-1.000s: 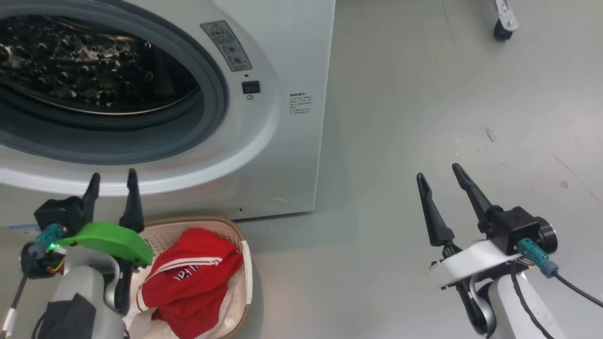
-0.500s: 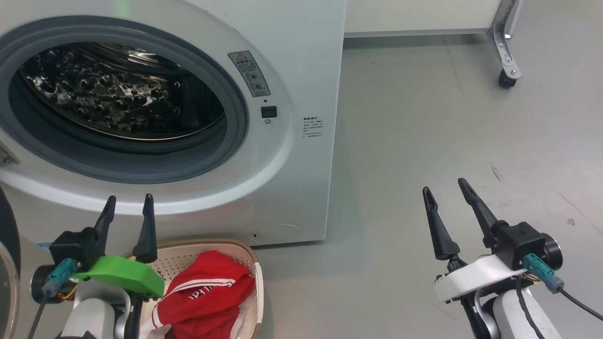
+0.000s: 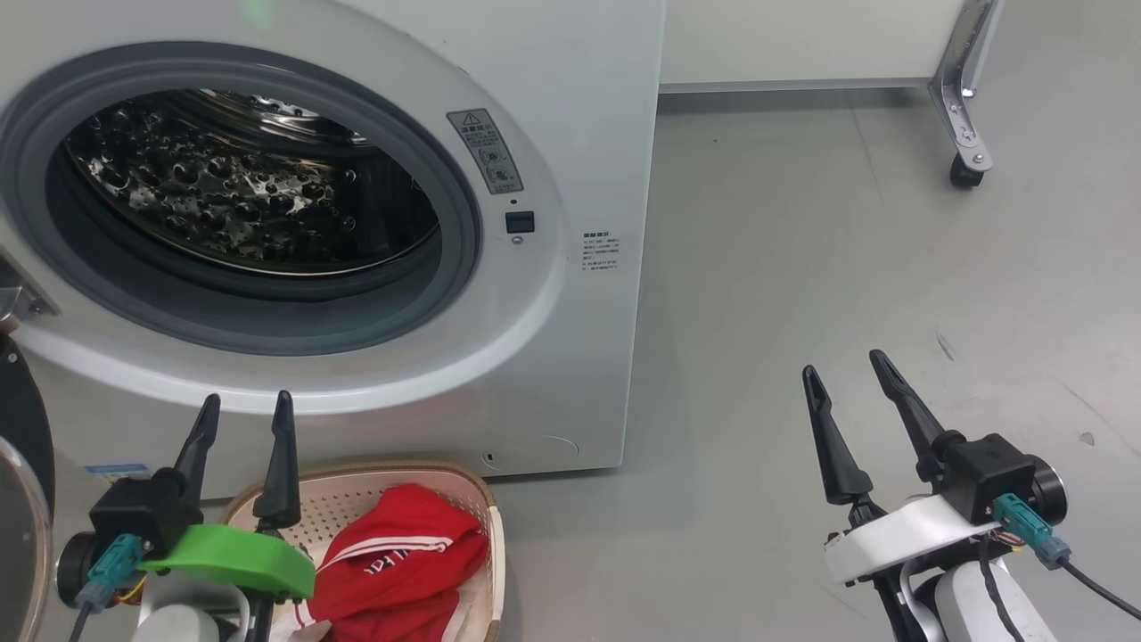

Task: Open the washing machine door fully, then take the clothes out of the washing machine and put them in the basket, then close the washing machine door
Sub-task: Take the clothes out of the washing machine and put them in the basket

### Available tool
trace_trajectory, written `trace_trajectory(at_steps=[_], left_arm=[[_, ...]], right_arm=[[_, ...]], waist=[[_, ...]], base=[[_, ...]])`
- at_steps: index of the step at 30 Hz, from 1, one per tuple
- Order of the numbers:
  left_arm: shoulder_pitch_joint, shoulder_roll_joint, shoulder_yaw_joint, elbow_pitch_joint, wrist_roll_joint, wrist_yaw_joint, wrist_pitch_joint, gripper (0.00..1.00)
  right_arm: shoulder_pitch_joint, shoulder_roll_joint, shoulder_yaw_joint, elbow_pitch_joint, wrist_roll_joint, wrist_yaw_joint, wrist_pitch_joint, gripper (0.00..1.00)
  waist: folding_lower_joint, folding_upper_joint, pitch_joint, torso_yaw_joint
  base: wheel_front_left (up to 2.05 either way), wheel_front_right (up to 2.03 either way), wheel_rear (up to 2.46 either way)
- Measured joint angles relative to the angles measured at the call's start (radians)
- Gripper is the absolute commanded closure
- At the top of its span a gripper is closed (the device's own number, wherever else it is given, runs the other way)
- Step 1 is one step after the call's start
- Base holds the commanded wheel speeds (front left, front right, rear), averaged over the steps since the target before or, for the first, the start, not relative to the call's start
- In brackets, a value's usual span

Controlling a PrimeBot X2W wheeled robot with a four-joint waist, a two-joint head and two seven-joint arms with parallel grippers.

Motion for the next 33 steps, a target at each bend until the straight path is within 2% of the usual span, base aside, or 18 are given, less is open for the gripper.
trace_trajectory(at_steps=[10, 15, 33], left_arm=[[0.055, -0.008, -0.005, -0.063, 0.01, 0.0, 0.0, 0.0], [0.075, -0.009, -0.002, -0.074, 0.011, 0.0, 0.0, 0.0], [0.1, -0.013, 0.014, -0.098, 0.019, 0.0, 0.0, 0.0]], right_arm=[[0.014, 0.003, -0.008, -0.009, 0.0, 0.0, 0.0, 0.0], [0.022, 0.005, -0.029, -0.009, 0.002, -0.013, 0.0, 0.0], [0.023, 0.006, -0.031, -0.009, 0.011, -0.014, 0.0, 0.0]], waist=[[0.0, 0.0, -0.011, 0.001], [0.0, 0.0, -0.012, 0.001], [0.0, 0.0, -0.016, -0.004]], base=[[0.0, 0.0, 0.0], [0.0, 0.0, 0.0], [0.0, 0.0, 0.0]])
